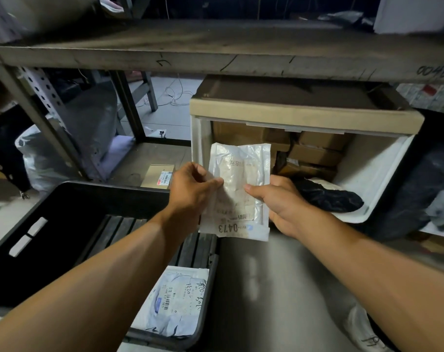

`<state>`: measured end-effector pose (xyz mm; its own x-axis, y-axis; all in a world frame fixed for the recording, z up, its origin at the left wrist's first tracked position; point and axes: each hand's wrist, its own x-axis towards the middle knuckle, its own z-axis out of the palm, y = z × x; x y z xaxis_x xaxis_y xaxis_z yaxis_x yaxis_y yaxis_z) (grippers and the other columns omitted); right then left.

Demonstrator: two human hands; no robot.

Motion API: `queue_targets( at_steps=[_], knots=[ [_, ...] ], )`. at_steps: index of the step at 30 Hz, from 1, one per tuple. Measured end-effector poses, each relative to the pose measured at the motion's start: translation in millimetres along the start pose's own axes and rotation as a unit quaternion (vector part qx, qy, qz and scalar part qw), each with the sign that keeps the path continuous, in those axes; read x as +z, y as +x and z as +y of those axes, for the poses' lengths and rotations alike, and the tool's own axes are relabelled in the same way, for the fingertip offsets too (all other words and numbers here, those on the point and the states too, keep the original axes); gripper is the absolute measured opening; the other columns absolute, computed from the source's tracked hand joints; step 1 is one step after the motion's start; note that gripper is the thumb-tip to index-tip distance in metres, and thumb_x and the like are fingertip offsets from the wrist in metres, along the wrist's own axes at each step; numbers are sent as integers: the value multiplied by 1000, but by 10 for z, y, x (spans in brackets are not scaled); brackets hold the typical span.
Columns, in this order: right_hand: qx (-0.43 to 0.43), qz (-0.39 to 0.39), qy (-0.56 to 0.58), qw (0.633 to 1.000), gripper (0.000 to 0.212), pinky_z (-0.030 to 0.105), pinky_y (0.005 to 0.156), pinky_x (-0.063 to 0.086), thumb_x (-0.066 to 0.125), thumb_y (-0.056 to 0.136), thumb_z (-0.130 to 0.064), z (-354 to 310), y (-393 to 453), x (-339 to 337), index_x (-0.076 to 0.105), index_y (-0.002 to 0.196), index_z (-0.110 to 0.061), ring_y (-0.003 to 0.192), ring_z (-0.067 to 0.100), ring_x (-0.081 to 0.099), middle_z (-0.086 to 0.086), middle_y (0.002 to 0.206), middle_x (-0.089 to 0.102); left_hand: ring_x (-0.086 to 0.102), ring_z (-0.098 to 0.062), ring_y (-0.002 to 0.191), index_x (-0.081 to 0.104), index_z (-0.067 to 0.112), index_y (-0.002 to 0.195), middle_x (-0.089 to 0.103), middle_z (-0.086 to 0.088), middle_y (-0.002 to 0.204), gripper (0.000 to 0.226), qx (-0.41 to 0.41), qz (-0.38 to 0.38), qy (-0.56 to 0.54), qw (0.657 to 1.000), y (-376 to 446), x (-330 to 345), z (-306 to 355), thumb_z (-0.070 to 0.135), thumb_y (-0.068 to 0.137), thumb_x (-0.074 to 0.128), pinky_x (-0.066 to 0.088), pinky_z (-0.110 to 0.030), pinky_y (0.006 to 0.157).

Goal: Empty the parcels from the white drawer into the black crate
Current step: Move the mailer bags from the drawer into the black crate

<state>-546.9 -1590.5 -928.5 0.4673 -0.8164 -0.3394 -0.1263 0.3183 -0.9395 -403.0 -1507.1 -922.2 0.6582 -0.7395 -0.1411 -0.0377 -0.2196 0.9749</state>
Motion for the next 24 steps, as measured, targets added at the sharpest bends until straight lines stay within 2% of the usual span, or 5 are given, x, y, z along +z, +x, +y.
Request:
queue_targets(
  at_steps=[6,12,15,21,24],
  knots=[
    [-20,-25,21,999,17,51,94,57,65,95,-13,-28,-31,5,70,107,-22,99,24,72,4,103,77,62,-6,87,66,21,105,64,11,98,32,30,-154,67,985,-143,122,77,50,92,61,49,-15,59],
    [-39,-101,15,994,66,52,118,33,82,63,-46,-46,-5,-3,70,126,-26,134,22,52,-1,133,67,65,-22,114,68,22,118,74,1,115,41,-54,-184,-93,977,-201,122,137,50,89,63,50,-46,92],
    [-53,-94,-26,994,24,51,110,43,63,92,-23,-78,-44,-24,77,111,-26,123,21,58,-4,118,73,64,-27,115,63,22,122,69,-7,123,51,-76,-202,-113,970,-215,110,150,53,82,65,49,-52,100],
    [-84,26,-60,994,25,28,70,49,74,86,-5,-36,-8,-35,65,100,-24,97,17,64,-2,102,67,61,-32,100,51,20,121,63,-17,112,32,-150,-140,-119,972,-202,90,132,35,93,56,53,-46,84],
    [-46,29,1,999,45,33,77,54,78,84,-8,-59,14,-98,55,118,-26,96,13,64,-4,106,64,59,-30,97,47,19,125,60,-14,109,38,-164,-117,-120,972,-167,36,140,30,91,57,49,-44,79]
  ],
)
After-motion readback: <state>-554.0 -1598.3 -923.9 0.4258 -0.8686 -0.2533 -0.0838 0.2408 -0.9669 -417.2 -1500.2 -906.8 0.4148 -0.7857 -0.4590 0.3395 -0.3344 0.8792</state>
